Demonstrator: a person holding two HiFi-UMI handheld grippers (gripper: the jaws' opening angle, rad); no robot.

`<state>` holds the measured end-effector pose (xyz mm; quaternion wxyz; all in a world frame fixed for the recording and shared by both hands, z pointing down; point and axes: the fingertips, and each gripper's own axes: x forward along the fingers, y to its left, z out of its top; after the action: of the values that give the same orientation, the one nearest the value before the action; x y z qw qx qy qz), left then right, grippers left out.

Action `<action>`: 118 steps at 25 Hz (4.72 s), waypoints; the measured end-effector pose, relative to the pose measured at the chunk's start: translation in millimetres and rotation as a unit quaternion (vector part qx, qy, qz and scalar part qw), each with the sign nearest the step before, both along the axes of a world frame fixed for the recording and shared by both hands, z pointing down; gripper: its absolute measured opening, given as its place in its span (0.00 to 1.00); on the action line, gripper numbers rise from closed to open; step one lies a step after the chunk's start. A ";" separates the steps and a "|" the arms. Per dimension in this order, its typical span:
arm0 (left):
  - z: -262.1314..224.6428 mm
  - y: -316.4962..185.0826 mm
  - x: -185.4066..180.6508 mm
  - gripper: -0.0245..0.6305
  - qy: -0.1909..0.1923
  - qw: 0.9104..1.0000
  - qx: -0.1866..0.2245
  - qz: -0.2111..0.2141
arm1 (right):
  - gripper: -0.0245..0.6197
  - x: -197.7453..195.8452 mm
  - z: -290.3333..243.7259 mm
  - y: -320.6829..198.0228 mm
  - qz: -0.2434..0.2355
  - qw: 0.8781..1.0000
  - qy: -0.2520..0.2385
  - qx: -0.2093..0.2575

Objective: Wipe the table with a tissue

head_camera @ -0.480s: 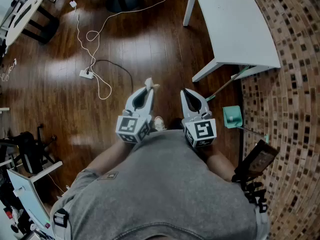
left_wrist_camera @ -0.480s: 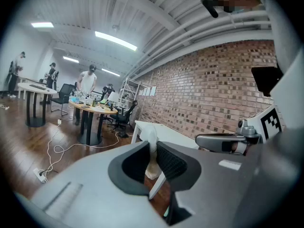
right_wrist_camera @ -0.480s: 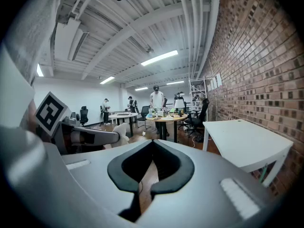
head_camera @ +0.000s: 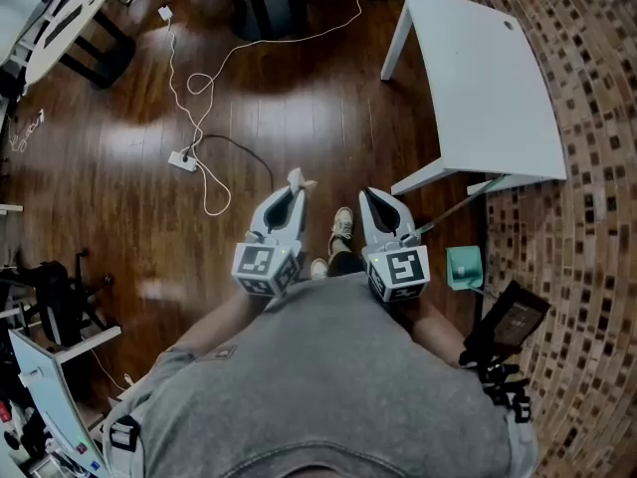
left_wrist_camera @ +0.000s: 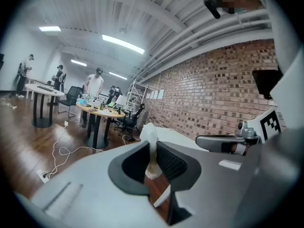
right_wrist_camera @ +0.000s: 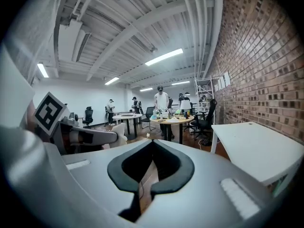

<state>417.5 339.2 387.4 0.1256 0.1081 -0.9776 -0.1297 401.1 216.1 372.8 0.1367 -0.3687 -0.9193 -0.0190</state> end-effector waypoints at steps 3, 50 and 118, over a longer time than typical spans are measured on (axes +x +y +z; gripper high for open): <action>-5.1 7.1 -33.4 0.11 -0.004 1.000 -0.002 -0.009 | 0.06 -35.8 -2.1 6.2 -0.008 1.000 -0.005 -0.001; -11.4 101.4 -396.8 0.11 0.004 0.983 0.000 0.182 | 0.06 -351.2 -12.3 109.7 0.186 0.982 -0.003 -0.010; 37.7 -326.5 -634.4 0.11 0.038 0.808 -0.100 0.579 | 0.06 -435.7 31.1 -281.9 0.660 0.748 0.033 -0.062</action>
<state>-216.9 12.7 425.1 0.2243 0.6357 -0.7360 0.0615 -34.6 -65.8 403.9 0.1220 0.3215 -0.9278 0.1446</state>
